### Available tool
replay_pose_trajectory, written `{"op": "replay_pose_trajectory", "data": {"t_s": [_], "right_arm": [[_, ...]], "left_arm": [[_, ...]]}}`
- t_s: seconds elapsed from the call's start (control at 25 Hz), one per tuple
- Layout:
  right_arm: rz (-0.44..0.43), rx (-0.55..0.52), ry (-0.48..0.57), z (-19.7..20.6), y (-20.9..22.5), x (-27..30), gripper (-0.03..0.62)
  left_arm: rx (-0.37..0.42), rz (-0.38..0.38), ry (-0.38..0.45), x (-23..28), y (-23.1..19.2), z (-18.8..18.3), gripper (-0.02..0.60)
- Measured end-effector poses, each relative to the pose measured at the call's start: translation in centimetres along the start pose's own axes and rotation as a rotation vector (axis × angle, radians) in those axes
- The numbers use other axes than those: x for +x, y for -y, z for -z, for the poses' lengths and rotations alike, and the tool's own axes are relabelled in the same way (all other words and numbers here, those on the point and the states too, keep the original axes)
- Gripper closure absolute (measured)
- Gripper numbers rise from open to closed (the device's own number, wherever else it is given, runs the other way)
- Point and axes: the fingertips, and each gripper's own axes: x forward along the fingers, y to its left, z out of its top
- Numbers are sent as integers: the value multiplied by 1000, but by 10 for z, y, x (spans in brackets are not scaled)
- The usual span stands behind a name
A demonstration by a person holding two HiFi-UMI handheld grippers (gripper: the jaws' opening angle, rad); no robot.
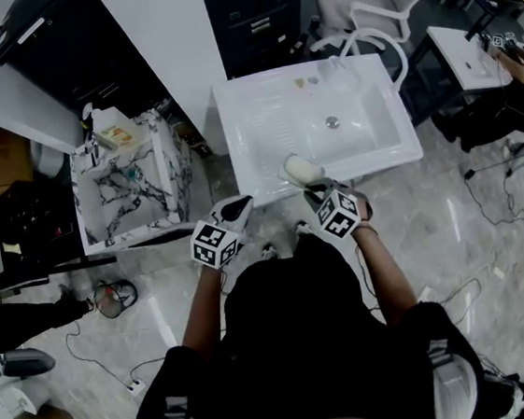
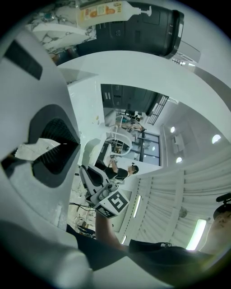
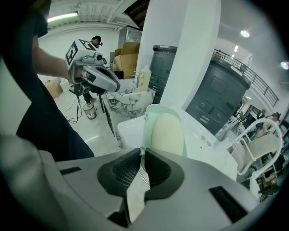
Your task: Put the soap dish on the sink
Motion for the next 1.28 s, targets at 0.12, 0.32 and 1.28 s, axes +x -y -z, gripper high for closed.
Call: {"op": "replay_pose_trajectory", "data": {"t_s": [0.12,0.32,1.28], "right_arm": [[-13,-9,-3,1,12,2,574],[-22,-33,20,-7,40,2,574],[-166,-157,68,-13,95,29,572]], "left_arm": [[-12,-13,9,9,-1,-6,581],[-18,-42,13,25,-8,-19,581],[-68,-227,33,65,-21,-43,581]]}}
